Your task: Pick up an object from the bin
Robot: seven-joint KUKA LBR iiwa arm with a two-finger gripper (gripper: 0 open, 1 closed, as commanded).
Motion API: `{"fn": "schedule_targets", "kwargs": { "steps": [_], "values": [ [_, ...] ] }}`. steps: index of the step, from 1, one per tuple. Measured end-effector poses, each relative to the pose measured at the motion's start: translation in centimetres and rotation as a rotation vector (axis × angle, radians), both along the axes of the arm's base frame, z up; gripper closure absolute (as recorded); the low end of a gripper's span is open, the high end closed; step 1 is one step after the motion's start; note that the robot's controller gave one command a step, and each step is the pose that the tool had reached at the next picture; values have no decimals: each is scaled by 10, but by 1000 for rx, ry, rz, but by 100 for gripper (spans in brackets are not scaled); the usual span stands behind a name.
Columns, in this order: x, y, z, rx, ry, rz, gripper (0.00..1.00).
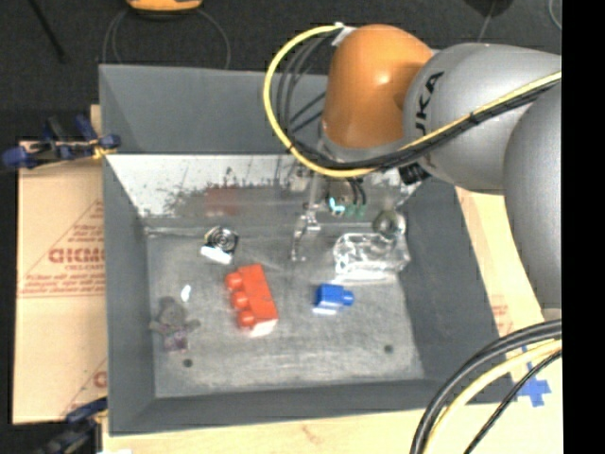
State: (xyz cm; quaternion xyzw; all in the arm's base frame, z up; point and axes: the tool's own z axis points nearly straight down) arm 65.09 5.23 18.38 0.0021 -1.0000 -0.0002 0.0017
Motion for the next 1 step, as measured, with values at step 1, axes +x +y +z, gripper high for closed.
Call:
{"fn": "schedule_targets", "kwargs": {
  "steps": [1],
  "values": [
    [-43,-47,-81,-2,2,101,0]
  ]
}}
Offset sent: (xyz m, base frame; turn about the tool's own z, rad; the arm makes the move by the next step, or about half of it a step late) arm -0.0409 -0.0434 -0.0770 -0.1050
